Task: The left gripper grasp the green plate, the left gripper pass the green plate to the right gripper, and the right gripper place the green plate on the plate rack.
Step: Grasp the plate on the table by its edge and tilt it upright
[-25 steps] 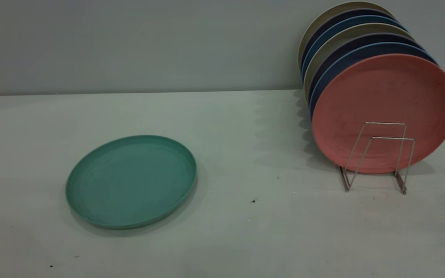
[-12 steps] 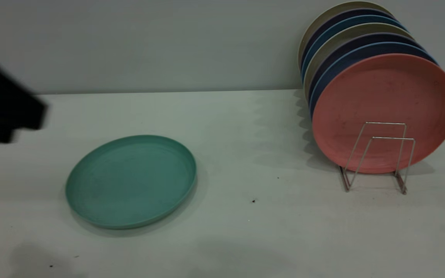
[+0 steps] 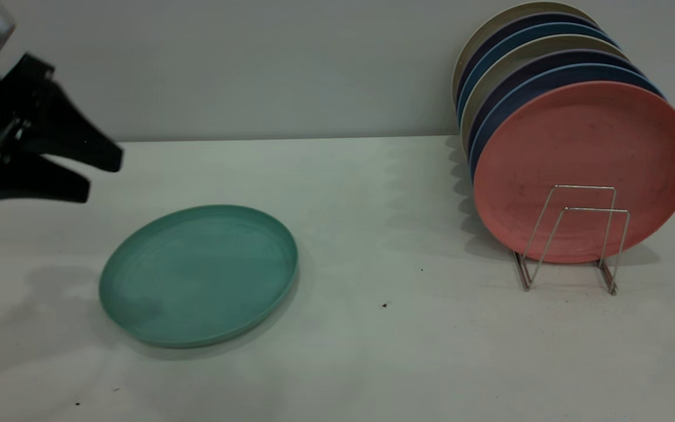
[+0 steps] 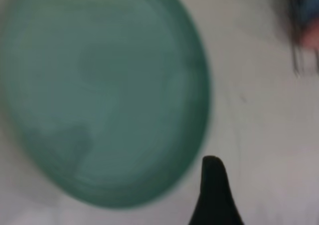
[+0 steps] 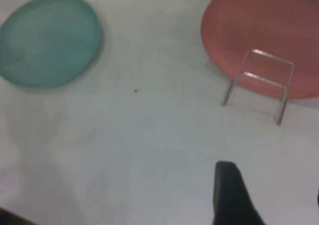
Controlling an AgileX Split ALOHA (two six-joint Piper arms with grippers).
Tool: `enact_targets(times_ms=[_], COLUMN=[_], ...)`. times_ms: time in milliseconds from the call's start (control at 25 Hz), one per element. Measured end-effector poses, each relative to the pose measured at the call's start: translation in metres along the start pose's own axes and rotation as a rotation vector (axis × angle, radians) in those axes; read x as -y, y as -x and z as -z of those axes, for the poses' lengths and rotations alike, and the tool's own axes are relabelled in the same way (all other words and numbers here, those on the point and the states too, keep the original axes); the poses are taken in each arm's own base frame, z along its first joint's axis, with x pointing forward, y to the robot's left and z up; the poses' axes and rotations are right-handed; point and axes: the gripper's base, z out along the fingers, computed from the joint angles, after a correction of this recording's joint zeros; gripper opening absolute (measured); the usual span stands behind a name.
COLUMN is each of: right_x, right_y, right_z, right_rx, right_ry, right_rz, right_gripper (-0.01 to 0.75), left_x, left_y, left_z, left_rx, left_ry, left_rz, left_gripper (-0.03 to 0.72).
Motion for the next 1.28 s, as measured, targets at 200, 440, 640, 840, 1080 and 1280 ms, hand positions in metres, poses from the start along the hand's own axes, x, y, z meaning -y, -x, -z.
enact_targets(times_ms=[200, 440, 640, 840, 1080, 1280], right_x=[0.004, 0.012, 0.017, 0.018, 0.018, 0.018], right_y=[0.004, 0.003, 0.003, 0.003, 0.003, 0.003], right_z=[-0.004, -0.023, -0.037, -0.04, -0.04, -0.04], right_rx=[0.031, -0.039, -0.081, -0.084, -0.081, -0.08], right_ry=[-0.022, -0.02, -0.007, -0.004, -0.004, -0.004], right_rz=[-0.008, -0.023, -0.059, -0.071, -0.075, -0.076], right_gripper=[0.429, 0.429, 0.429, 0.429, 0.429, 0.429], left_x=[-0.057, -0.083, -0.089, -0.085, -0.088, -0.093], left_y=[-0.003, -0.017, -0.017, -0.024, -0.031, -0.032], left_z=[-0.022, -0.046, -0.052, -0.075, -0.091, -0.095], left_rx=[-0.039, -0.093, -0.086, -0.106, -0.121, -0.111], left_ry=[0.012, 0.055, 0.08, 0.067, 0.089, 0.097], left_rz=[0.165, 0.231, 0.249, 0.25, 0.269, 0.301], left_gripper=[0.551, 0.551, 0.551, 0.551, 0.488, 0.232])
